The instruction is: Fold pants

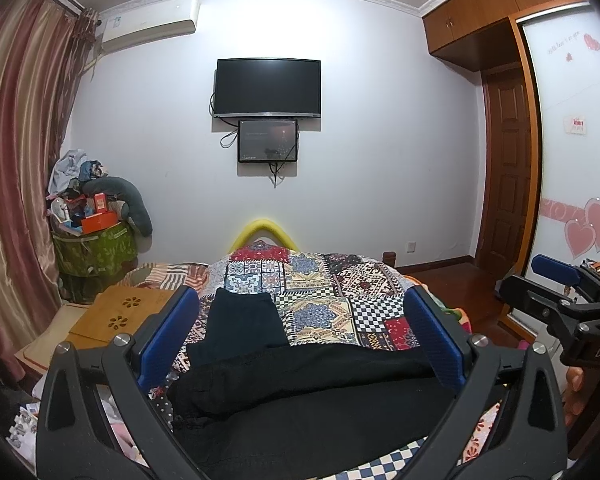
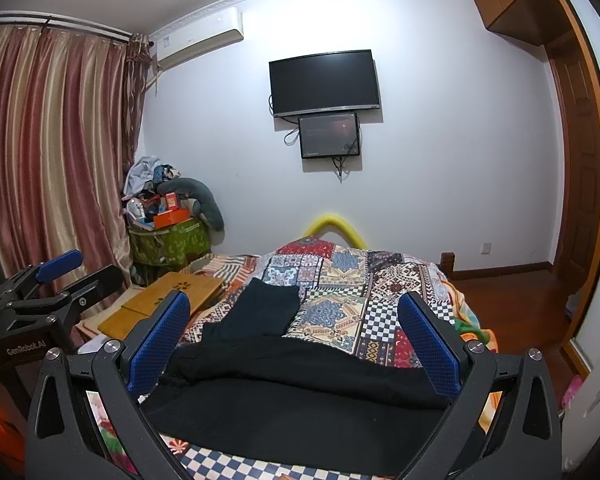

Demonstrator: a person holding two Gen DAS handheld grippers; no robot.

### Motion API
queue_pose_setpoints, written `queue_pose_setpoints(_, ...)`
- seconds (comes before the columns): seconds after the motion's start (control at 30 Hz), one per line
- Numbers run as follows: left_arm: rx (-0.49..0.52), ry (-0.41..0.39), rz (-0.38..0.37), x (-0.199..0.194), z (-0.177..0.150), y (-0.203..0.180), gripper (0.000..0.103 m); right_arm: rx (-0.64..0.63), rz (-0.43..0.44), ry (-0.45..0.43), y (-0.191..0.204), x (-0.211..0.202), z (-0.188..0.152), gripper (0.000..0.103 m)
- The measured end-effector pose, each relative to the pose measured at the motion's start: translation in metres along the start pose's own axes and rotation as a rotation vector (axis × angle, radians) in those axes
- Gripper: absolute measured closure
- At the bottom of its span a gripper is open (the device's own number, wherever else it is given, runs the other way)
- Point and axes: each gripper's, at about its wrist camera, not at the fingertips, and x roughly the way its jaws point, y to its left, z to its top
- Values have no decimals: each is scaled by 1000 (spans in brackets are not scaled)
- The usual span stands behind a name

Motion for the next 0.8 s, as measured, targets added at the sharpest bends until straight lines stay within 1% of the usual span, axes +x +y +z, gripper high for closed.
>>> queue_pose_setpoints(0.1, -14, 18, -55, 11, -1, 6, 0, 1, -5, 5, -3, 10, -3, 0)
queue_pose_setpoints(0.23, -10, 24, -34, 33, -1, 13, 0, -2, -39, 36, -11, 36, -5, 0)
queue_pose_setpoints(0.33, 1, 44, -16, 57, -2, 23, 0, 5, -36, 76, -18, 56, -9, 0)
queue_pose_setpoints(0.43, 3, 71, 25, 89, -2, 38, 0, -2, -45, 112, -26, 80, -12, 0)
queue_pose_setpoints(0.57, -9, 135, 43, 139, -6, 65, 0, -48, -57, 147, -34, 109, -18, 0)
queue_pose_setpoints(0.6, -22, 160, 46, 156, -9, 76, 0, -60, -58, 160, -36, 117, -20, 0)
queue_pose_setpoints(0.67, -48, 199, 45, 180, -14, 93, 0, -90, -61, 199, -40, 140, -26, 0)
queue_pose_setpoints(0.7, -65, 234, 44, 199, -21, 106, 0, -103, -60, 221, -42, 152, -30, 0)
queue_pose_setpoints(0.73, -70, 255, 51, 209, -25, 113, 0, -114, -58, 239, -44, 160, -35, 0)
queue_pose_setpoints(0.8, -75, 325, 99, 241, -39, 135, 0, -137, -50, 293, -49, 178, -46, 0)
